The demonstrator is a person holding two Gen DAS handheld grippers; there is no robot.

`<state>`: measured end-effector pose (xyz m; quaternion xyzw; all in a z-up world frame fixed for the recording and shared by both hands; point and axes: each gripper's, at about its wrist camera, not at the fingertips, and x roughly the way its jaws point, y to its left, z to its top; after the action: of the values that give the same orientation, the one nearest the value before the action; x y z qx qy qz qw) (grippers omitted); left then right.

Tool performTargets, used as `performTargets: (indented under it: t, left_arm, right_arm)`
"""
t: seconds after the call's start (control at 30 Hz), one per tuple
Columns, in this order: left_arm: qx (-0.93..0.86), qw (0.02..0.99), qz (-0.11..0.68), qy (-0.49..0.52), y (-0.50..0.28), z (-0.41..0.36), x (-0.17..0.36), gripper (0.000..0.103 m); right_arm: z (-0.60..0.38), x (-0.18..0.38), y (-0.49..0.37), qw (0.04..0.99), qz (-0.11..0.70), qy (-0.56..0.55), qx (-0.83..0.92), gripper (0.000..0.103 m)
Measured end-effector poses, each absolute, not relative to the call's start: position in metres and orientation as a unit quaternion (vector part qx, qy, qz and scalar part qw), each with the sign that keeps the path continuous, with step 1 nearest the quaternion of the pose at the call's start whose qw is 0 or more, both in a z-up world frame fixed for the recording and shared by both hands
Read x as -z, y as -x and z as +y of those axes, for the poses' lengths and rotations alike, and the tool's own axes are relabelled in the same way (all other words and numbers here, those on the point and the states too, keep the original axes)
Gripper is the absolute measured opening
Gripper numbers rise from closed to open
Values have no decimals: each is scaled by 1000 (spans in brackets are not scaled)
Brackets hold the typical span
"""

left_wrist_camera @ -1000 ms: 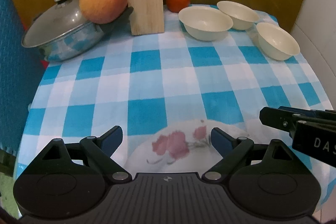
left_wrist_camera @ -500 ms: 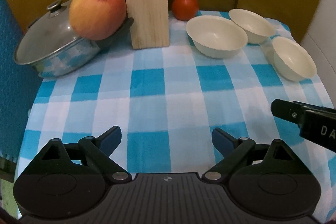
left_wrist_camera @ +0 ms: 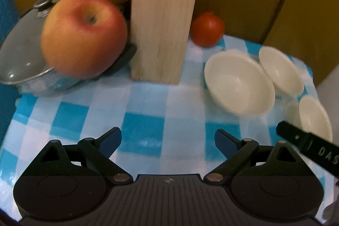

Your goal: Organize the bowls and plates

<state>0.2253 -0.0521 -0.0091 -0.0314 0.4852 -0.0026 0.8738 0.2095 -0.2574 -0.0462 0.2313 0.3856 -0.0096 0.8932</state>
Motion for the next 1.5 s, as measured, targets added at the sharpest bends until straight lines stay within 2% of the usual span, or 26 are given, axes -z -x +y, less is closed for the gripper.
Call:
performTargets:
  t: [0.4, 0.47, 0.53, 0.57, 0.6, 0.7, 0.83, 0.93, 1.5]
  left_arm:
    - [10, 871, 488, 55, -274, -67, 32, 96]
    - [11, 870, 490, 55, -278, -68, 37, 92]
    - [13, 868, 494, 53, -281, -70, 42, 83]
    - [16, 866, 496, 56, -282, -71, 44, 81]
    - [19, 866, 497, 60, -283, -70, 46, 77]
    - [26, 865, 498, 53, -284, -73, 45, 70]
    - [40, 861, 503, 54, -281, -75, 43, 56]
    - [45, 861, 505, 49, -275, -76, 40, 50]
    - [67, 864, 500, 0, -218, -78, 15, 50]
  right_arm:
    - [-256, 65, -252, 887, 384, -257, 16, 33]
    - [-255, 70, -256, 886, 386, -257, 13, 32]
    - [-254, 72, -257, 885, 388, -258, 9, 31]
    - [-253, 72, -258, 884, 391, -258, 6, 29]
    - [-253, 73, -259, 882, 393, -260, 2, 23]
    - [-252, 74, -258, 874, 402, -272, -19, 16]
    - [-248, 72, -255, 872, 406, -270, -29, 12]
    - [-246, 69, -250, 870, 409, -272, -40, 10]
    - [-247, 52, -188, 863, 436, -250, -56, 9]
